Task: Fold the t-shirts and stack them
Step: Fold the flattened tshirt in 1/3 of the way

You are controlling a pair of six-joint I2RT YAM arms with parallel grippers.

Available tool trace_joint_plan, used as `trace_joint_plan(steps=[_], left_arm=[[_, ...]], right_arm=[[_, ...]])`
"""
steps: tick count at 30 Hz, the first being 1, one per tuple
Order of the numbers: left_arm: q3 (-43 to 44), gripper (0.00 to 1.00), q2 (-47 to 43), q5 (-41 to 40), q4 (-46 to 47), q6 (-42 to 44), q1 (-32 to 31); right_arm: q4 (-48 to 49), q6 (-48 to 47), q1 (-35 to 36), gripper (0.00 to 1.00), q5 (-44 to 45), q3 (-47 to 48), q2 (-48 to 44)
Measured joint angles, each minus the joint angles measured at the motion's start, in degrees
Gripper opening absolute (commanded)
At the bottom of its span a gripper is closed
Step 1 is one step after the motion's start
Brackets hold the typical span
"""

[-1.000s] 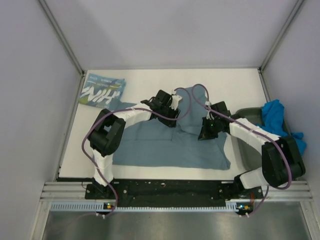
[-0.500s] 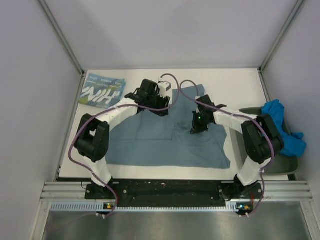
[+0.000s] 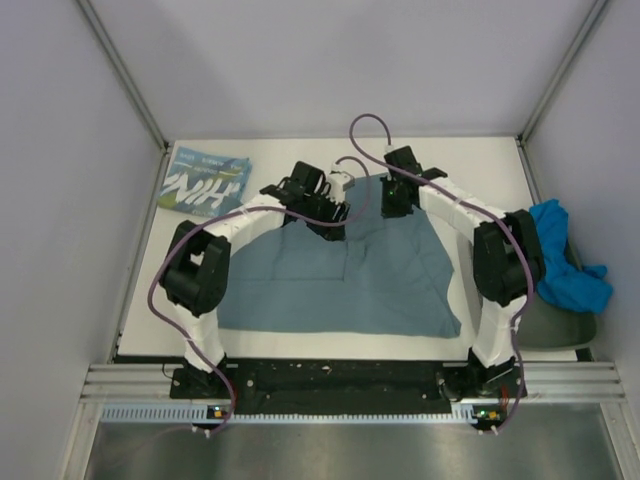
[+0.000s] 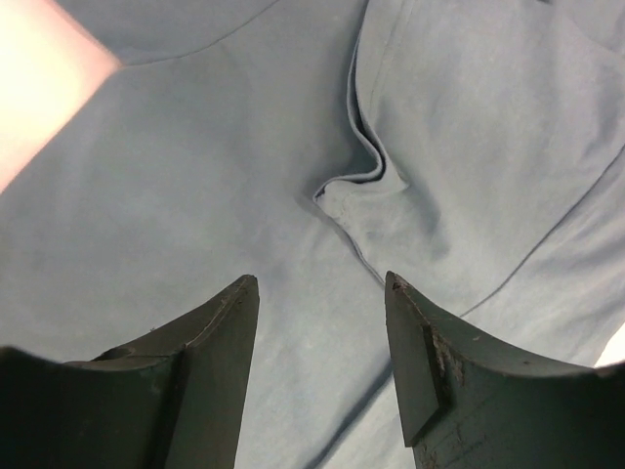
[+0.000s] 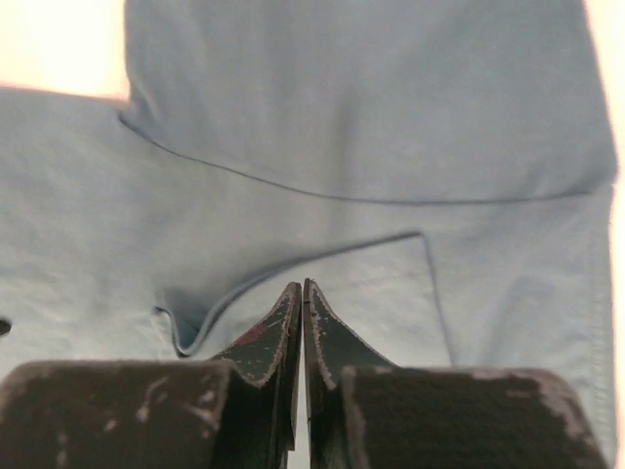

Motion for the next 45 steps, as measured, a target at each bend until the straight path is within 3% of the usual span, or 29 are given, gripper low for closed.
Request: trace_joint_plan(steps=[5, 12, 13, 17, 18, 30, 33, 34, 36, 39, 45], left_arm=[[6.0, 0.58, 7.7, 0.0, -3.3, 1.8, -1.5], [8.2, 0.55, 13.0, 1.8, -5.5, 2.5, -3.0], [8.5, 0.49, 13.4, 1.7, -5.7, 2.5, -3.1], [11.3, 0.05, 15.9, 0.9, -6.6, 2.0, -3.6], [11.5, 0.00, 16.2, 0.4, -6.6, 2.1, -3.7], [7.0, 0.00, 12.9, -8.8, -5.0, 2.4, -3.8], [6.9, 0.25, 12.8, -9.4, -5.0, 2.9, -3.9], [6.9, 0.35, 12.8, -9.5, -5.2, 3.2, -3.9], [6.9, 0.45, 12.7, -10.0, -5.5, 3.9, -3.9], [6.9, 0.49, 11.6, -10.3, -6.5, 5.4, -3.9], [4.9, 0.56, -0.2, -10.9, -8.6, 12.0, -3.6]], right_arm=[[-1.5, -2.3, -2.5, 0.15, 1.0, -6.9, -7.3], [-0.5, -3.1, -7.6, 0.13, 0.6, -19.7, -15.4], [-0.1, -3.0, -7.5, 0.12, 0.2, -21.4, -15.4], [0.8, -2.3, -7.3, 0.09, -1.3, -26.1, -14.8], [1.2, -1.9, -7.3, 0.09, -1.5, -26.8, -14.4], [6.1, 1.3, -9.9, 0.06, -3.3, -31.5, -15.8], [6.1, 1.1, -10.1, 0.12, -3.7, -31.5, -16.0], [6.1, 1.0, -10.1, 0.20, -3.7, -31.5, -16.0], [5.1, 0.7, -10.1, 0.34, -3.5, -31.5, -16.7], [1.1, 0.9, -10.3, 0.48, -1.9, -31.5, -20.2], [-7.5, 2.4, -10.4, 0.54, 2.7, -31.5, -35.8]])
